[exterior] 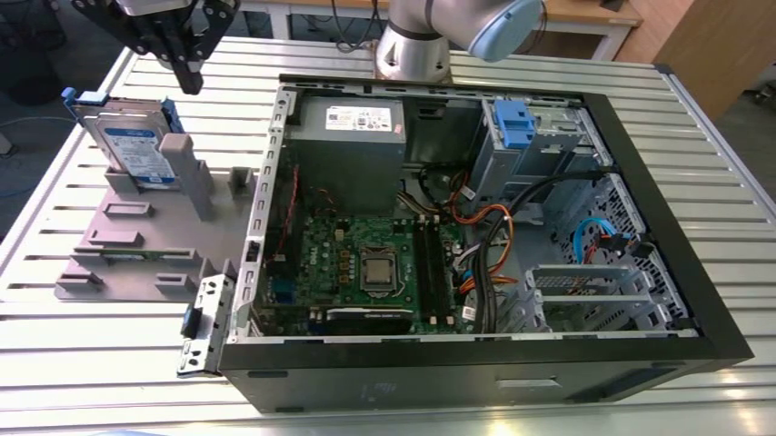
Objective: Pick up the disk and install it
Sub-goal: 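Reach for the disk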
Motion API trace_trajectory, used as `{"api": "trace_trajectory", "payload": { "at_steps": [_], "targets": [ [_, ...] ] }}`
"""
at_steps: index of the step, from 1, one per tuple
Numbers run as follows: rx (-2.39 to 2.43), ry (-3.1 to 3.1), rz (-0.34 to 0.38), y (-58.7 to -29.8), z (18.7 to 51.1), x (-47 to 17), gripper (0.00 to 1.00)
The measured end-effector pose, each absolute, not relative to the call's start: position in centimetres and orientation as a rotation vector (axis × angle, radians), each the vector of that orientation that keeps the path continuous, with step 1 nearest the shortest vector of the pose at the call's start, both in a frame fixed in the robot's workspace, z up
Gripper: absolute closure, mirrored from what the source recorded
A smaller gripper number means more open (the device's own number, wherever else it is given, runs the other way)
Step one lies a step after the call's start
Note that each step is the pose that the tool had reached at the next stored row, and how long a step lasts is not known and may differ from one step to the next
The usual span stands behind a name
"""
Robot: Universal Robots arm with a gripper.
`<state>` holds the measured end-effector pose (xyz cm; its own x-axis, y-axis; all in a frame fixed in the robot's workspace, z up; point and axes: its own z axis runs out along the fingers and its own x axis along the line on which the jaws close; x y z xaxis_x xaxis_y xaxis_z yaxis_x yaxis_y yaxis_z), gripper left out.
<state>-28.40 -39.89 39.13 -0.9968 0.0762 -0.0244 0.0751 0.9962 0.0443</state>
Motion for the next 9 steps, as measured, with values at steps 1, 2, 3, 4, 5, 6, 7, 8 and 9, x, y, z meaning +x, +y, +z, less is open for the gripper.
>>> {"api": "trace_trajectory", "payload": {
  "at_steps": [1,2,3,4,5,6,7,8,9],
  "targets": [
    [0.118,3.112,0.068,-39.9,39.13,-28.42,0.89],
    [0.118,3.112,0.068,-39.89,39.13,-28.44,0.89],
    [0.118,3.112,0.068,-39.89,39.13,-28.46,0.89],
    [0.118,3.113,0.068,-39.89,39.13,-28.53,0.89],
    [0.118,3.112,0.068,-39.89,39.12,-28.62,0.89],
    [0.118,3.112,0.068,-39.9,39.12,-28.63,0.89],
    [0.118,3.113,0.068,-39.89,39.12,-28.65,0.89],
    [0.118,3.112,0.068,-39.89,39.12,-28.67,0.89],
    [0.118,3.112,0.068,-39.89,39.12,-28.69,0.89]
  ]
}}
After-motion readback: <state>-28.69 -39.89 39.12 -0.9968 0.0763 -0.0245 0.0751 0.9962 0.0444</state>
